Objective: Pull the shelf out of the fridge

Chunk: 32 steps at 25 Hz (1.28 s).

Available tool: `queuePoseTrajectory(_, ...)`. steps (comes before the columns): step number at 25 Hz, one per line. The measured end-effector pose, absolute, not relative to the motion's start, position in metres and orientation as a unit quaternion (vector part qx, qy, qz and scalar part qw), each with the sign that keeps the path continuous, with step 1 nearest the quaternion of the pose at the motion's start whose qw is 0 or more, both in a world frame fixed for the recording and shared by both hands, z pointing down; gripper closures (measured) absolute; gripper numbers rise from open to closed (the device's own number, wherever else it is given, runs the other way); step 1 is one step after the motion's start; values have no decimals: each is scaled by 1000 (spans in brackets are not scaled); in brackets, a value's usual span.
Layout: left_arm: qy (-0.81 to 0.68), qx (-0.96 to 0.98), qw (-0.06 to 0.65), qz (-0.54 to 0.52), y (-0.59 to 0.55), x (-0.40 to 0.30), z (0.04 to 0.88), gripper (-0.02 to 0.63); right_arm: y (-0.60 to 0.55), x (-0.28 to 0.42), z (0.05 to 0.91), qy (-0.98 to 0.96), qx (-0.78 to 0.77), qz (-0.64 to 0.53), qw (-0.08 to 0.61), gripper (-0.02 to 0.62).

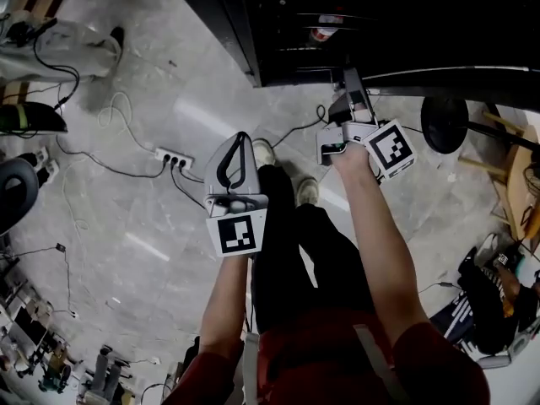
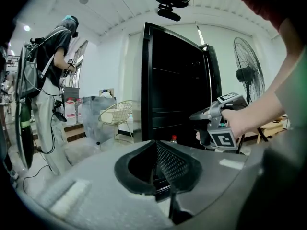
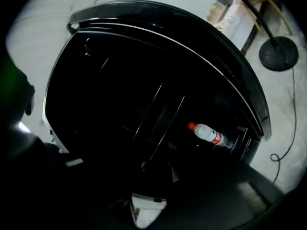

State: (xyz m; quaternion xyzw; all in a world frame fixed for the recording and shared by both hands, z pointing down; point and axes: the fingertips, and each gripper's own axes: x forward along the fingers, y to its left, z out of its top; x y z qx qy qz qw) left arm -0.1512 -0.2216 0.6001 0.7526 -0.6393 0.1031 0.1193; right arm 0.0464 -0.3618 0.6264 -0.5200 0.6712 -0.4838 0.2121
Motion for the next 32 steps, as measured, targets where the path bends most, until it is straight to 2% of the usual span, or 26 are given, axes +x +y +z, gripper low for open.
queuePoseTrajectory(10, -638, 753, 123, 108, -229, -149, 602, 607, -420, 38, 617, 633, -498, -509, 304, 443)
queuePoseTrajectory(21, -642, 750, 123, 103, -235, -149, 606, 607, -483, 22, 613, 605, -468, -526, 372, 428)
queuePoseTrajectory(32, -638, 749, 139, 108, -230, -151, 616, 607, -521, 3, 611, 615, -467, -519, 366, 430)
